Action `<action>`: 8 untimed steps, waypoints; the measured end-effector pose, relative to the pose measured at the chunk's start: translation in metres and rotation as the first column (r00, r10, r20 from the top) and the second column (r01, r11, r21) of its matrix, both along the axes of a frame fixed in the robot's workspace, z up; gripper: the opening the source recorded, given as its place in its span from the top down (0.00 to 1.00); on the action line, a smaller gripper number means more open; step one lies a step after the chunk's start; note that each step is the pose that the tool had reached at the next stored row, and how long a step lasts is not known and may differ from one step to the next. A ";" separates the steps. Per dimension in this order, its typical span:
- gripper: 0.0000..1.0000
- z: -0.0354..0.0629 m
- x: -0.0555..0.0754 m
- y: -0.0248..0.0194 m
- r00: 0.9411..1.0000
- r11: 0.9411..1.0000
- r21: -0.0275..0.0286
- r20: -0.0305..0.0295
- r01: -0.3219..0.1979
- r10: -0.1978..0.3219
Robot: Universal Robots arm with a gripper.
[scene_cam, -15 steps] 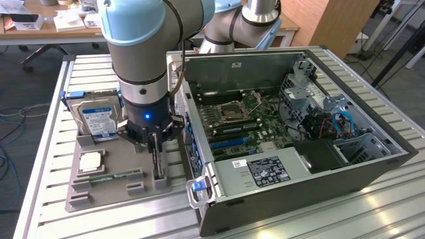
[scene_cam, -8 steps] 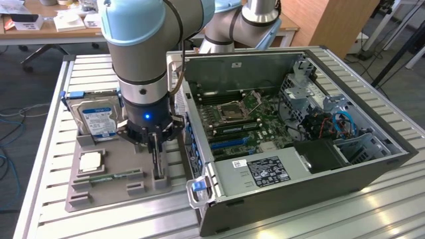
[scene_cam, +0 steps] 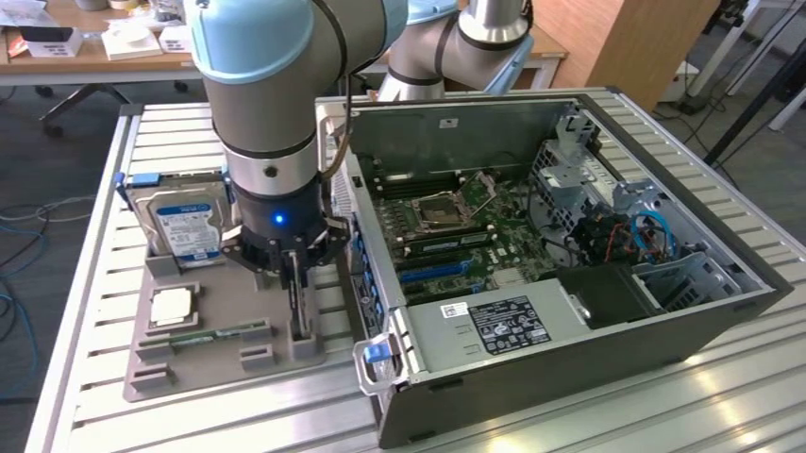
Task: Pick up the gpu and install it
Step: 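Pick up the gpu and move the gpu toward the slot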
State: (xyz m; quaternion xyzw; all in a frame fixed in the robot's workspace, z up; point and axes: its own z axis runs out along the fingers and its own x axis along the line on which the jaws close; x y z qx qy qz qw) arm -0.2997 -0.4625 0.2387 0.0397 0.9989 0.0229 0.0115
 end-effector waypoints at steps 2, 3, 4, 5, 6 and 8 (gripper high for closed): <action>0.73 0.0037 0.000 0.0000 1.000 1.000 0.000 0.000 0.000 0.000; 0.73 0.0059 0.000 0.0000 1.000 1.000 0.000 0.000 0.000 0.000; 0.73 0.0083 0.000 0.0000 1.000 1.000 0.000 0.000 0.000 0.000; 0.73 0.0109 0.000 0.0000 1.000 1.000 0.000 0.000 0.000 0.000; 0.73 0.0136 0.000 0.0000 1.000 1.000 0.000 0.000 0.000 0.000; 0.73 0.0198 0.000 0.0000 1.000 1.000 0.000 0.000 0.000 0.000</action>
